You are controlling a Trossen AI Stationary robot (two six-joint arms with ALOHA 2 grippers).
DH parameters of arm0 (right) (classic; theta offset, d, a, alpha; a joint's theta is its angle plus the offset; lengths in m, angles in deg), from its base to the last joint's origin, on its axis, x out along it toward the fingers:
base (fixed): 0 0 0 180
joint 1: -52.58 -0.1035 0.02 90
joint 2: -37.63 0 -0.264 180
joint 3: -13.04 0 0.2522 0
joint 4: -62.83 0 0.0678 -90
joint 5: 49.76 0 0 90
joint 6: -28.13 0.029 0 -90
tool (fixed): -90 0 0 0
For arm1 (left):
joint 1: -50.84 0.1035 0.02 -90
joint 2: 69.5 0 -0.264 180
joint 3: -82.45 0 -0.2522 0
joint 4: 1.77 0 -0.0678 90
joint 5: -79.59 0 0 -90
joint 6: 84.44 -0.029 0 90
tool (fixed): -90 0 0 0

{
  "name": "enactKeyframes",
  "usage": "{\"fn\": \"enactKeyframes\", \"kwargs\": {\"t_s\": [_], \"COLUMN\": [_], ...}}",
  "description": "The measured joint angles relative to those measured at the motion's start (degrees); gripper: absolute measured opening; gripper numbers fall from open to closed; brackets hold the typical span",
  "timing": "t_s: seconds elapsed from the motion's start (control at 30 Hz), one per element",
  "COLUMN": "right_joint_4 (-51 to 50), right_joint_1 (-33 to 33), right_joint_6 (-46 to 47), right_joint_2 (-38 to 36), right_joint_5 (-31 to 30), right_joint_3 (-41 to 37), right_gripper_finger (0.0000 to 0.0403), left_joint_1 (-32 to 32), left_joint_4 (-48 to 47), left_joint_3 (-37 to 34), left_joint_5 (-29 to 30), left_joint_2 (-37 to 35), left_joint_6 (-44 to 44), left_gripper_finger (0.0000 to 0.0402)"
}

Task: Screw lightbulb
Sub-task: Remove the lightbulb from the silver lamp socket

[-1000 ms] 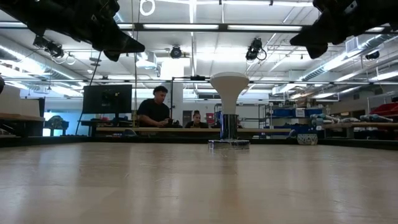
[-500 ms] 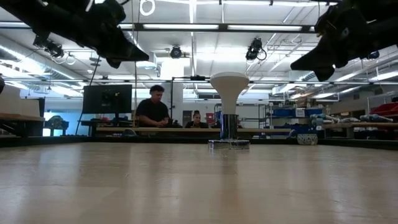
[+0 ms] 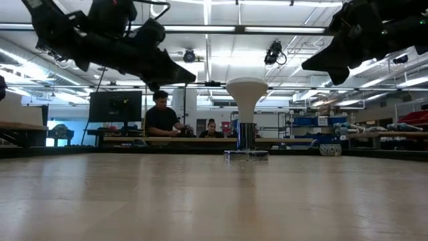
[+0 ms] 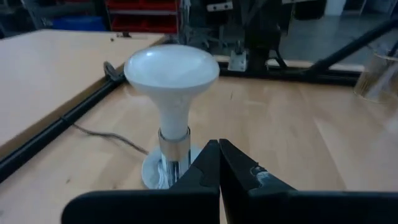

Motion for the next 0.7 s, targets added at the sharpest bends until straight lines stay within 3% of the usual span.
{"fn": "enactKeyframes", "kwargs": {"t_s": [0.17, 0.3, 0.4, 0.53, 0.7], "right_joint_4": [0.02, 0.41, 0.83, 0.84, 0.95], "right_joint_1": [0.12, 0.22, 0.22, 0.22, 0.22], "right_joint_6": [0.24, 0.32, -0.73, -2.59, -3.69], "right_joint_2": [3.13, 6.98, 10.9, 15.91, 19.99], "right_joint_5": [-1.3, -1.59, -1.41, -0.34, -0.22], "right_joint_3": [2.29, 4.48, 6.79, 9.94, 12.89], "right_gripper_finger": [0.0003, 0.0003, 0.0004, 0.0004, 0.0004], "left_joint_1": [0.2, 1.75, 4.63, 10.5, 14.4], "left_joint_4": [6.57, 6.98, 6.98, 1.73, -9.39], "left_joint_3": [2.88, 5.84, 7.97, 12.16, 18.97], "left_joint_5": [2.94, 8.49, 9.17, -1.01, -8.31], "left_joint_2": [7.42, 8.47, 8.01, 7.93, 8.37], "left_joint_6": [-0.06, -2.12, -4.57, -2.89, -3.87], "left_gripper_finger": [0.0, 0.0, 0.0, 0.0, 0.0]}}
